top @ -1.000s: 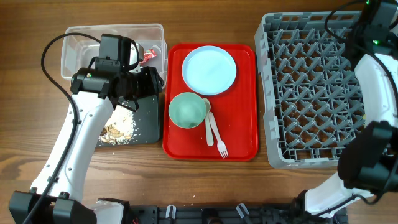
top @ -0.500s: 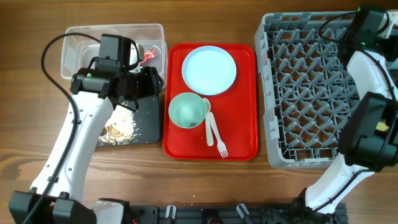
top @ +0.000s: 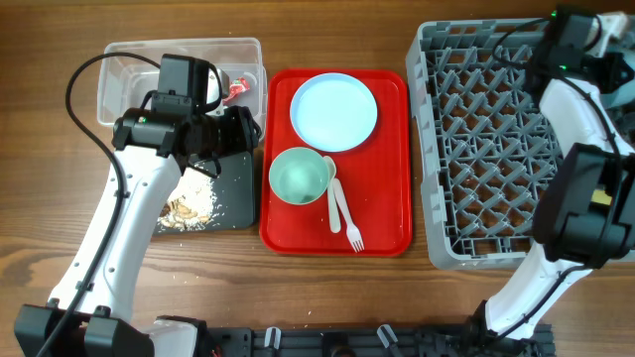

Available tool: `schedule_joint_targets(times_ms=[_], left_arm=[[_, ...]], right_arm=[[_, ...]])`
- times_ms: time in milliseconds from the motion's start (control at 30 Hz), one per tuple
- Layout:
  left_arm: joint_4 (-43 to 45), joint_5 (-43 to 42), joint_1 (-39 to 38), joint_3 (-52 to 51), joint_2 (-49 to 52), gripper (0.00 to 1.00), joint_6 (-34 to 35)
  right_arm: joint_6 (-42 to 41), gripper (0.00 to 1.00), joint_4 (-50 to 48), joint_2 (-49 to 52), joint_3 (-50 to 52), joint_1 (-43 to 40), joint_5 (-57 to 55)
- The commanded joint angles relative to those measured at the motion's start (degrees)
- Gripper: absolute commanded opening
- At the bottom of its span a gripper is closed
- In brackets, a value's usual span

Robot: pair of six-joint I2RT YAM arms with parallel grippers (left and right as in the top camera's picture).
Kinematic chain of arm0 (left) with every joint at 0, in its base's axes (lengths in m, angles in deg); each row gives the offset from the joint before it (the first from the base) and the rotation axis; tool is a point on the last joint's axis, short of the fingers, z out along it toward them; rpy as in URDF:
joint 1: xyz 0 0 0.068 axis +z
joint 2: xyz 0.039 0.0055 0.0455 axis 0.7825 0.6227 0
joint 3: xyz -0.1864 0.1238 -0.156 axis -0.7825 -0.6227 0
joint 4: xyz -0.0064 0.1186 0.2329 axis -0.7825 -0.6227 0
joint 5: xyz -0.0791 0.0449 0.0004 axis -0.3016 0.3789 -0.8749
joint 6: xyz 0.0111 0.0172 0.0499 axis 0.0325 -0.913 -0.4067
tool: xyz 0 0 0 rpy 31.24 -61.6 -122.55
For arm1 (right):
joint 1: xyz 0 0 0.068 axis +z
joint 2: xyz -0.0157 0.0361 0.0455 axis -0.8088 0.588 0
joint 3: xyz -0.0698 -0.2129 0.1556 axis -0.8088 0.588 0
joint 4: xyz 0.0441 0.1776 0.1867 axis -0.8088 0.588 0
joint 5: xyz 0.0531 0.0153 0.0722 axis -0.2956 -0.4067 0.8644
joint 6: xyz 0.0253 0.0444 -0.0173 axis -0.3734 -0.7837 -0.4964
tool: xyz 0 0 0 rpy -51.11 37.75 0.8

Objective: Sort waste into correct bins and load items into the dishwasher rack
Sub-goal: 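Place the light-blue bowl in the rack's far right corner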

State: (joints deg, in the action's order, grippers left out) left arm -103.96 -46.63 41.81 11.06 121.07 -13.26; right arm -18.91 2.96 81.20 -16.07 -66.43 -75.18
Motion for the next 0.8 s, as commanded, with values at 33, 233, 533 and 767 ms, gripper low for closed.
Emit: schedule_joint_targets(times_ms=[33, 233, 533, 767], left_arm=[[-0.02, 0.33, 0.15, 0.31, -0.68, 0.6, -0.72], [-0.02, 0.35, 0.15, 0.31, -0.68, 0.6, -0.72], [0.0, 0.35, 0.15, 0.31, -0.68, 0.6, -0.72], [-0.02, 0.35, 0.15, 0.31, -0.68, 0.6, -0.72]], right_arm=[[-0.55, 0.31, 0.37, 1.42, 0.42, 1.57, 0.46], [-1.55, 0.6, 2.71, 0.83, 0.42, 1.81, 0.52], [-3.19, 0.82, 7.34, -7.85, 0.42, 3.26, 8.52], [-5.92, 0.83, 17.59, -16.81, 0.39, 6.71, 26.36]])
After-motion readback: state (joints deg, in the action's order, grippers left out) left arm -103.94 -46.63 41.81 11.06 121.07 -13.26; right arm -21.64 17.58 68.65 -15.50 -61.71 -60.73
